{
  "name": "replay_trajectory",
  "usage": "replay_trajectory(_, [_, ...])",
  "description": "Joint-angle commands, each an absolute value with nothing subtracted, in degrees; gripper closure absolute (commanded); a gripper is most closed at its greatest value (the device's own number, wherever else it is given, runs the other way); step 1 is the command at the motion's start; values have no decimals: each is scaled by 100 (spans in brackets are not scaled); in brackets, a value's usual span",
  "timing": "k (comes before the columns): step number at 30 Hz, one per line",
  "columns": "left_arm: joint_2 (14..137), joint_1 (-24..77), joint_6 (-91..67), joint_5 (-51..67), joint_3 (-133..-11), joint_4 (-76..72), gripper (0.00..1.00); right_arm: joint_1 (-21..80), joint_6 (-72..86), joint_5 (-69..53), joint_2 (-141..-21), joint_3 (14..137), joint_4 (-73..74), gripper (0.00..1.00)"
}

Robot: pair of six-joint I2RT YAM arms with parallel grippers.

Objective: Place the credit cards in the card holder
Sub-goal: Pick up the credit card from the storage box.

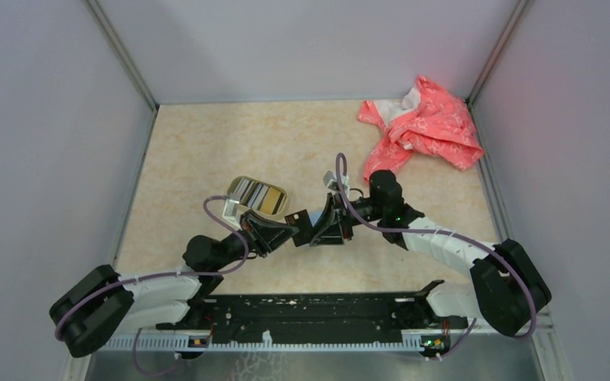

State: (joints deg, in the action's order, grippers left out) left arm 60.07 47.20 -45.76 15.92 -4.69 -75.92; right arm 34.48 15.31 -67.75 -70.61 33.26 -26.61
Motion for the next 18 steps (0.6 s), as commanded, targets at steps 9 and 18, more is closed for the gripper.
replay_trajectory(9, [5751,4747,-3672,1779,-713,-7078,48,3621,103,-7177,-7257,3999,-1235,100])
replay_trajectory(18, [4095,4553,-2267,2399,-1708,-2493,30,3641,-3547,-7261,-7798,5168,2787,100])
